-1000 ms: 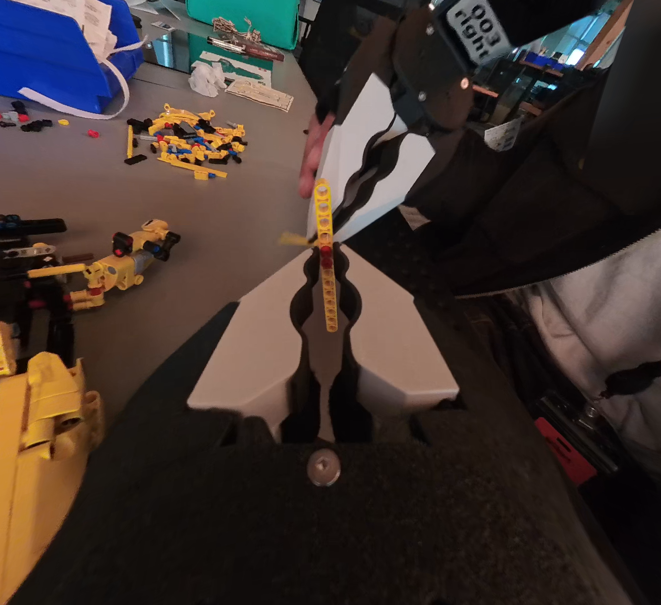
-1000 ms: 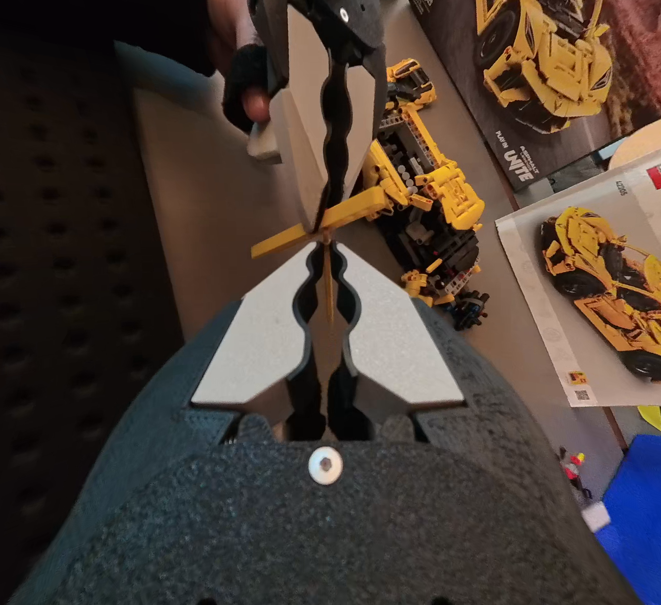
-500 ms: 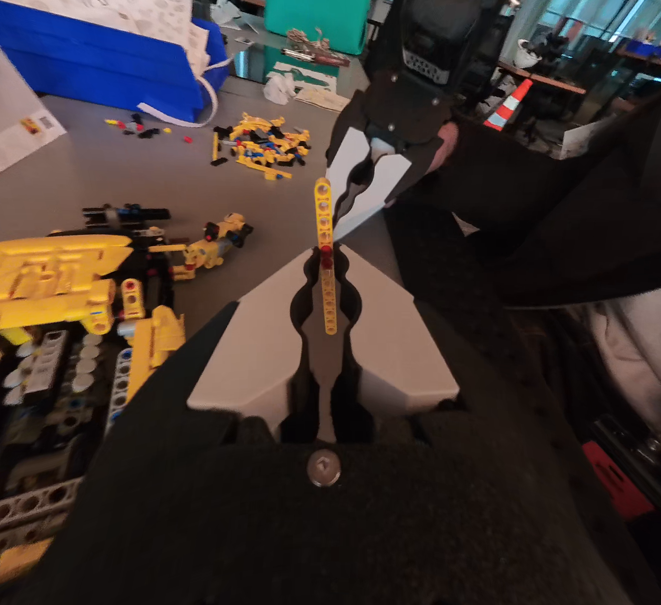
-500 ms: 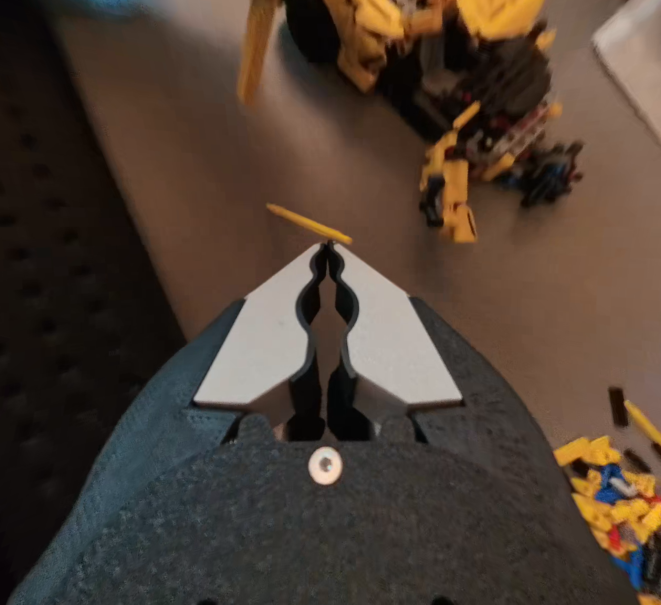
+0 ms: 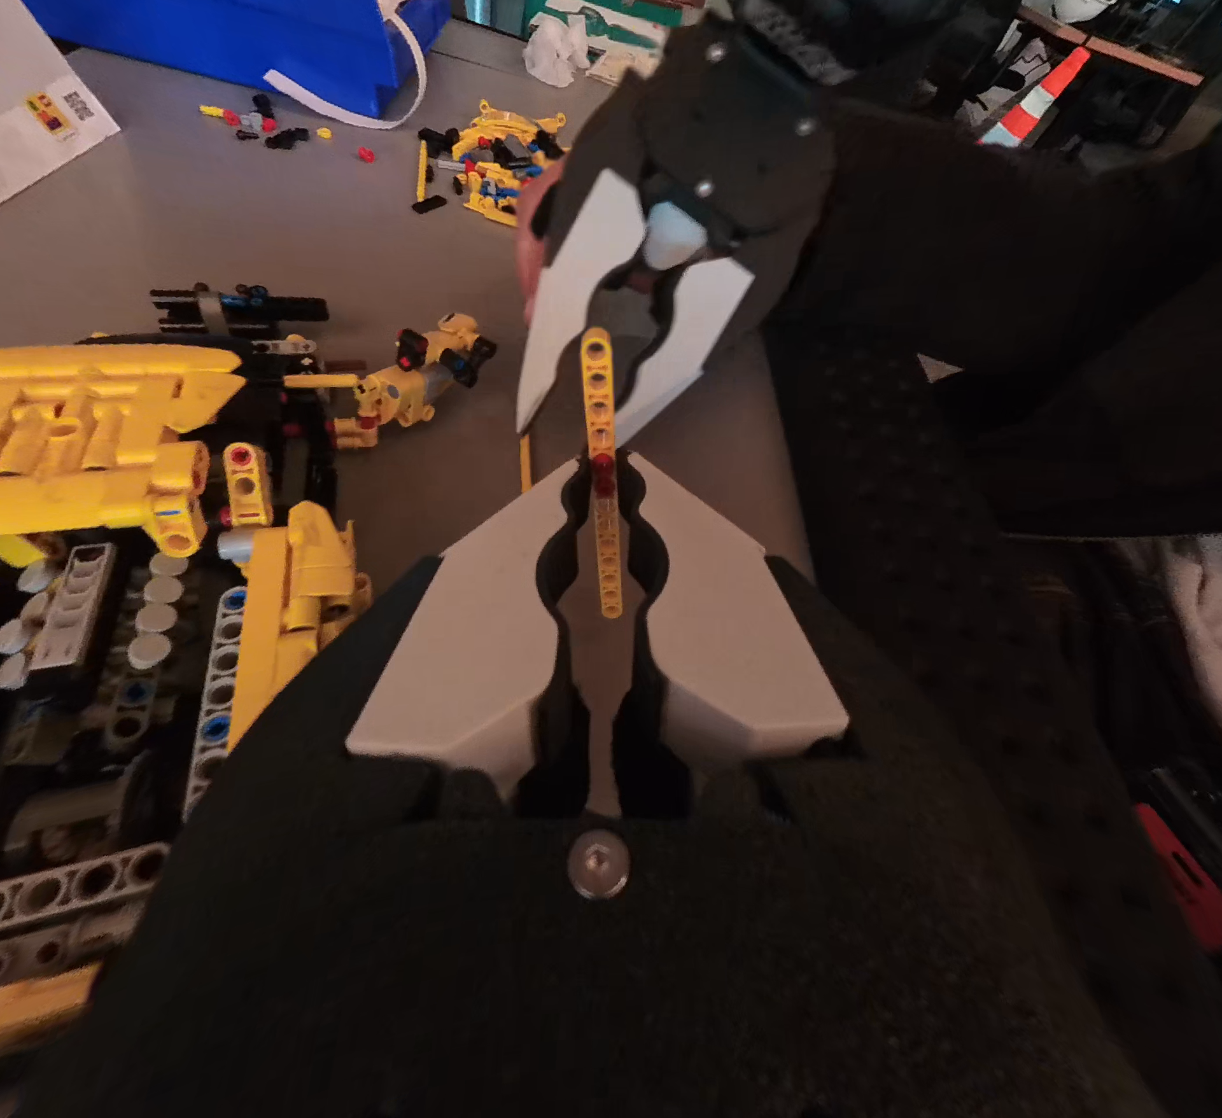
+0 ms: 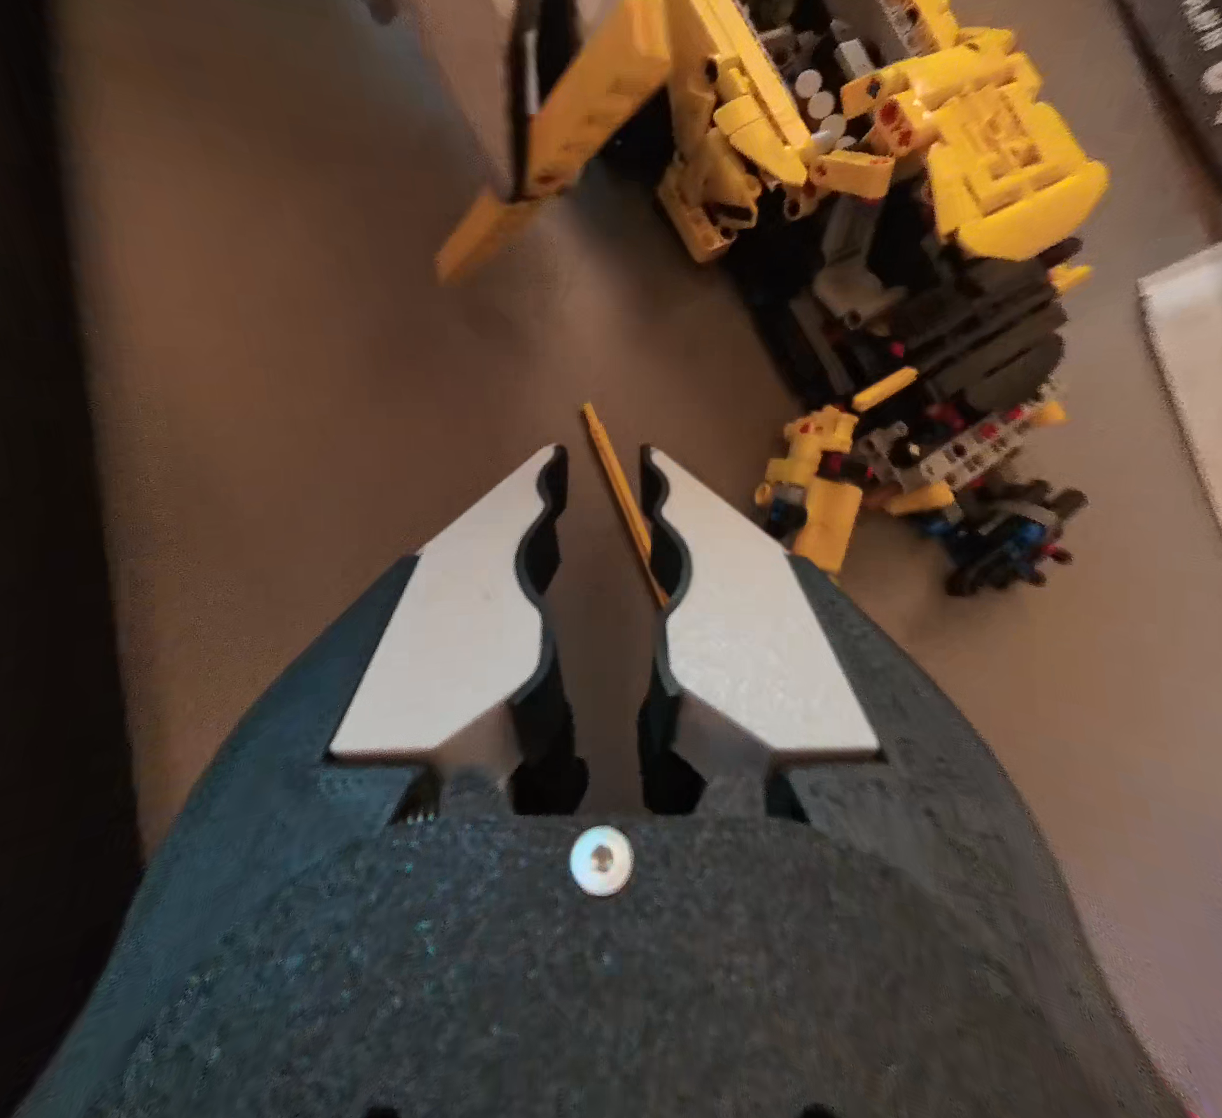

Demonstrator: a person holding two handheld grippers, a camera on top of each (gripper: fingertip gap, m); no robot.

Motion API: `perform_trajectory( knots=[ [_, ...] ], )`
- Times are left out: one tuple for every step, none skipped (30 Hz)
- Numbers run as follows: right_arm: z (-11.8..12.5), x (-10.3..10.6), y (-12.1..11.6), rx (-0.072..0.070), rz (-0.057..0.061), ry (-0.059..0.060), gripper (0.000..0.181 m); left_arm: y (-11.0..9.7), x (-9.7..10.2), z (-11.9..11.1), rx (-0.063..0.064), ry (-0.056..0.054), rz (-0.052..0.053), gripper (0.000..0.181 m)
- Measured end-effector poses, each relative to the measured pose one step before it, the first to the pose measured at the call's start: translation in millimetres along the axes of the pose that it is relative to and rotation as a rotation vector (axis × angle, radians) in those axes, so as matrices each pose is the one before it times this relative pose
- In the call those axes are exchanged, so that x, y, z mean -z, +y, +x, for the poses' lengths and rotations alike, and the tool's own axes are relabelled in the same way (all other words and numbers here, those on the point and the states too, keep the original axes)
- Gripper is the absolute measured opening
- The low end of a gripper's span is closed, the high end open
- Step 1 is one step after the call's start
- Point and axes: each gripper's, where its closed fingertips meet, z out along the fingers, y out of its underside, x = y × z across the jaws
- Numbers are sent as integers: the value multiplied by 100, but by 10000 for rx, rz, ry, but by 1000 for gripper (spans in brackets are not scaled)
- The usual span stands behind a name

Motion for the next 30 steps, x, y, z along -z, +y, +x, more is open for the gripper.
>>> perform_trajectory(
  knots=[
    [-119, -745, 103, -311, -203, -591, 20, -12, 197, -173, 58, -46, 37, 7],
    [-541, -653, 312, -289, -320, -753, 23, -30, 209, -200, 53, -50, 42, 7],
    [178, -394, -115, -343, 32, -240, 31, -83, 197, -179, 55, -37, 55, 7],
    [241, -120, -7, -295, 120, -185, 29, -78, 167, -120, 59, 0, 49, 7],
    [557, -61, -55, -288, 207, 157, 18, -65, 116, -88, 58, 20, 40, 7],
    [244, -30, -13, 47, 176, 158, 12, -17, 45, -55, 58, 38, 23, 7],
    [28, -15, 12, 208, 171, 157, 11, 71, -5, -8, 68, 66, -4, 7],
    [48, 17, 19, 167, 128, 245, 9, 131, -48, -42, 77, 38, -32, 7],
    [-17, 9, 10, 122, 128, 204, 6, 162, -70, -92, 51, -2, -61, 7],
    [-36, 3, -2, 143, 96, 58, 6, 186, -79, -47, 23, 7, -73, 7],
    [-7, 9, 18, -92, -34, -18, 5, 119, -64, -54, 18, -2, -46, 7],
    [48, -16, 23, -62, -131, -15, 4, 45, -50, -39, 16, 3, 8, 7],
    [45, -13, -22, 115, -125, 73, 4, -5, -20, -24, 26, 23, 37, 7],
    [12, -3, -130, 287, -50, 226, 3, -36, 0, -26, 15, 19, 54, 7],
    [-477, 136, -703, 267, 341, 37, 3, -32, 36, -35, -27, 9, 61, 7],
    [-667, 472, -1543, 39, 817, -124, 3, 30, 29, 34, -59, 35, 29, 7],
    [-394, 645, -1694, -26, 846, -32, 3, 75, 2, 68, -77, 26, -14, 7],
    [125, 539, -1105, 1, 515, 211, 3, 116, -38, 20, -105, -23, -53, 7],
    [123, 357, -545, -1, 266, 132, 3, 156, -79, 42, -148, -30, -78, 7],
    [-46, 172, -181, -70, 131, -49, 3, 138, -86, 57, -156, -16, -68, 7],
    [-15, 95, 37, -21, 1, -28, 3, 93, -106, 16, -107, -23, -43, 7],
    [-51, 99, -77, 142, 35, 26, 3, 99, -117, -38, -46, -20, -46, 7],
    [-186, 38, -159, 74, 65, -63, 3, 131, -115, -12, -4, 23, -58, 7],
    [-207, -78, 14, -1, -37, -99, 3, 52, -90, 18, 14, 37, -19, 7],
    [-82, -154, 201, 120, -170, 23, 3, -20, -55, 45, 7, 39, 15, 7],
    [-133, -80, -49, 162, -22, 0, 3, 14, -22, 60, -4, 35, 3, 7],
    [-127, -11, -62, 45, -14, -52, 3, 20, 25, -12, -1, -1, -11, 7],
    [-45, 16, -71, 36, 43, -10, 3, 4, 46, -16, -9, -17, -14, 7],
    [15, 55, -82, 149, 34, 58, 3, 0, -2, 44, -17, 19, -5, 7],
    [-108, 83, -193, 209, 102, -8, 3, -6, -3, 62, 3, 43, 4, 7]
  ],
)
